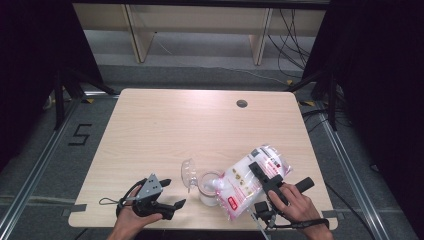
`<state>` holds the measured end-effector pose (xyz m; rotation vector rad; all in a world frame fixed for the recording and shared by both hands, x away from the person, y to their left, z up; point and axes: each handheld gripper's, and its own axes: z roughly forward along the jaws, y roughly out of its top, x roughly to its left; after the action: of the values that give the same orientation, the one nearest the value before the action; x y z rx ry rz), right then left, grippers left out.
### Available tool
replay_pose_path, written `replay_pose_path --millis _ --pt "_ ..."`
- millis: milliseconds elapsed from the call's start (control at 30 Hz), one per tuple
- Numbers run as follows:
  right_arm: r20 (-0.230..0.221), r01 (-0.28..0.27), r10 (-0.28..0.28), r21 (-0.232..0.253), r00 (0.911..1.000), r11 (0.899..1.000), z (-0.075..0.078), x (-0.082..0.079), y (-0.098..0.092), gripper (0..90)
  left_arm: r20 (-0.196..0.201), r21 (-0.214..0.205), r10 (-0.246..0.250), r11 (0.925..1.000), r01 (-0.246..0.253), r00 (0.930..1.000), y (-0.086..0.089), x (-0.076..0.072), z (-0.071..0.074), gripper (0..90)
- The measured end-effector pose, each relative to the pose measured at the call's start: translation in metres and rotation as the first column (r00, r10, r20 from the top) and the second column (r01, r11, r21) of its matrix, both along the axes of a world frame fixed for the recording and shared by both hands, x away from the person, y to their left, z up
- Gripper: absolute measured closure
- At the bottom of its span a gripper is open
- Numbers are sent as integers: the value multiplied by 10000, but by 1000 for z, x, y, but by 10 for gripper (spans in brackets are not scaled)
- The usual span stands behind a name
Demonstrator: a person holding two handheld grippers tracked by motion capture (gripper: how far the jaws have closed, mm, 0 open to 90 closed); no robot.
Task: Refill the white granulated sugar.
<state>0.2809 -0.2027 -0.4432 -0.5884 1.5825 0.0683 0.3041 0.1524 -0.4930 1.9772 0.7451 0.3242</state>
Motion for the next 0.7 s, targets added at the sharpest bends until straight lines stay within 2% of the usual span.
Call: replay_pose_path --millis 33,700 --pt "57 -82 81 96 10000 9999 -1 0 0 600 6 2 0 10000 0 10000 0 0 0 156" --pt "79 14 -14 -11 10000 10000 1 -1 0 601 60 -54 0 10000 0 10000 0 0 0 156"
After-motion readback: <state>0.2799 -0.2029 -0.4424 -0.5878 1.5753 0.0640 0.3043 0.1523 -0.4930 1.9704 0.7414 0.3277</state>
